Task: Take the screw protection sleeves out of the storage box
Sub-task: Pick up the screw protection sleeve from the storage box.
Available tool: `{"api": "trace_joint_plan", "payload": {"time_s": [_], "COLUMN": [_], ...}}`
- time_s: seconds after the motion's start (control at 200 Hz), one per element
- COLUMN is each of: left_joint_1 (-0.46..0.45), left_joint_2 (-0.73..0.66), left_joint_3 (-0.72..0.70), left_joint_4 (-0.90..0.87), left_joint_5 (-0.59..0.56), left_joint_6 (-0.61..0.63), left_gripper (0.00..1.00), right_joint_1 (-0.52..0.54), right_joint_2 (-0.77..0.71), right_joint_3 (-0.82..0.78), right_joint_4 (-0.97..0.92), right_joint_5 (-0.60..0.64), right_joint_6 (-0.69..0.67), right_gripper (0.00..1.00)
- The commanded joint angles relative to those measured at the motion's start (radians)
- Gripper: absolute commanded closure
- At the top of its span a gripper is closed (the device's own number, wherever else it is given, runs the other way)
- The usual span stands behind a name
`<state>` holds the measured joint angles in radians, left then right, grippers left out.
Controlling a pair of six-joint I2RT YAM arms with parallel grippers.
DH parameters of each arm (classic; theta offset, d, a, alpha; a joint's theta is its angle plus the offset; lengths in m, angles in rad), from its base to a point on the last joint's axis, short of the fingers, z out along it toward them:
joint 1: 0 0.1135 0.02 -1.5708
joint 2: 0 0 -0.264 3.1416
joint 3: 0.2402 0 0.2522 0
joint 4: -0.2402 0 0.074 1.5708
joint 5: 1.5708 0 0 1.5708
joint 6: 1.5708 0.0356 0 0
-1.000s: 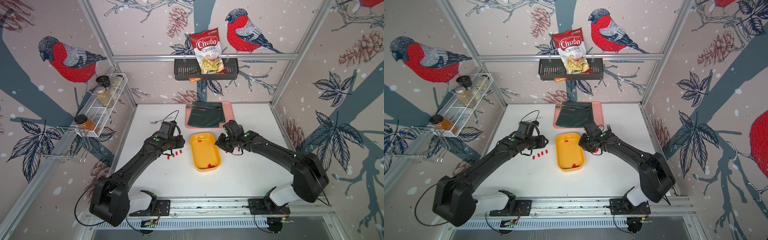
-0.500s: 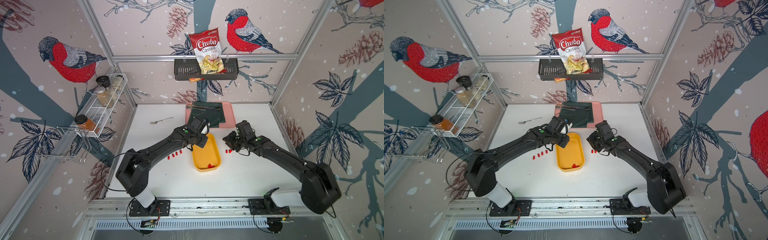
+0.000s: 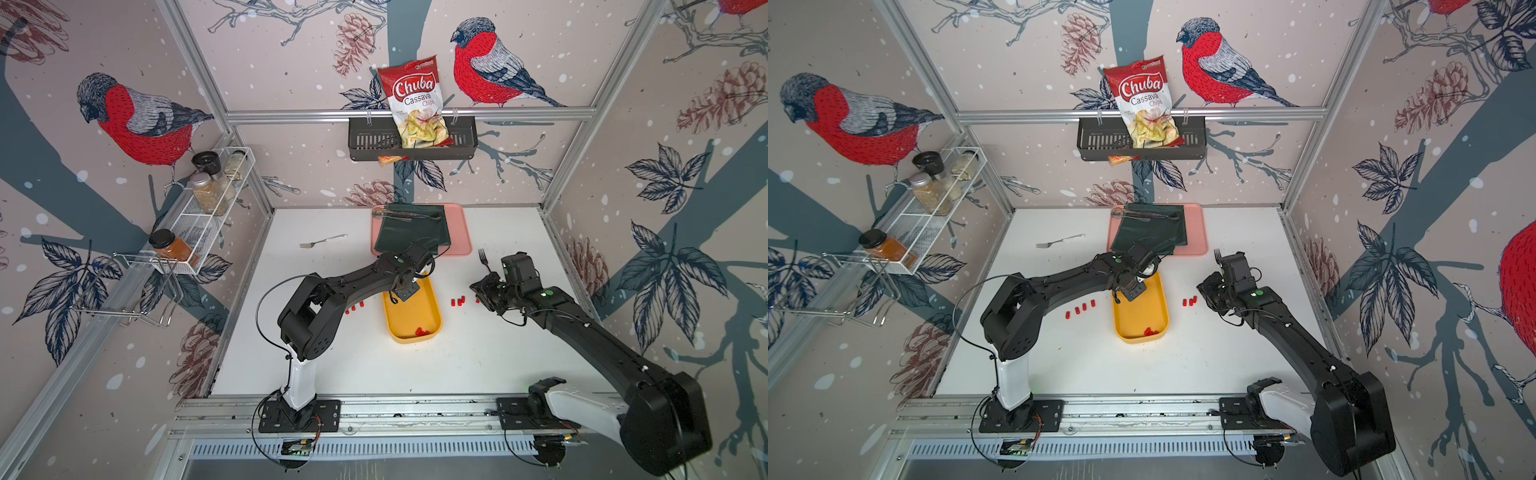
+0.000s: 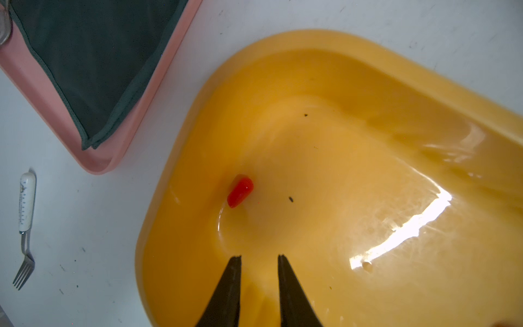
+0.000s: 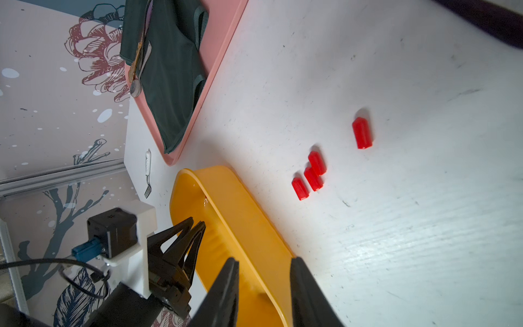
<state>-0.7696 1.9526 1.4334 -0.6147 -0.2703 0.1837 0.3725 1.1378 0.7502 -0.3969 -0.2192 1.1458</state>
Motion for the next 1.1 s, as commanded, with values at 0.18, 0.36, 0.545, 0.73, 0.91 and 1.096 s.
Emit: {"api": "trace_joint_plan", "payload": {"time_s": [0.18, 0.36, 0.545, 0.73, 0.91, 1.096], "left_joint_1": [0.004, 0.015, 0.022, 0.026, 0.029, 0.034], "left_joint_2": [0.064, 0.094, 0.114, 0.127, 0.143, 0.154], "left_joint_3": [0.009, 0.022, 0.028, 0.033, 0.044, 0.052], "left_joint_4": [0.062, 0.077, 0.092, 0.116, 0.128, 0.14], "left_joint_5": [-0.07, -0.092, -0.084, -0.093, -0.106, -0.091], "left_joint_6": [0.0, -0.005, -0.001, -0.004, -0.002, -0.007], "left_gripper": [0.77, 0.77, 0.78, 0.78, 0.79, 0.82], "right_joint_1": [-0.025, -0.026, -0.027, -0.027, -0.025, -0.021], "right_joint_2": [0.031, 0.057, 0.083, 0.1, 0.111, 0.111], "right_joint_3": [0.023, 0.041, 0.052, 0.062, 0.071, 0.077], "right_joint_4": [-0.034, -0.046, -0.045, -0.045, -0.049, -0.052], "right_joint_5": [-0.034, -0.033, -0.04, -0.042, -0.044, -0.046], "right_joint_6": [-0.071, -0.091, -0.102, -0.11, -0.113, -0.116], "right_gripper": [0.64, 0.64, 0.63, 0.63, 0.63, 0.63]}}
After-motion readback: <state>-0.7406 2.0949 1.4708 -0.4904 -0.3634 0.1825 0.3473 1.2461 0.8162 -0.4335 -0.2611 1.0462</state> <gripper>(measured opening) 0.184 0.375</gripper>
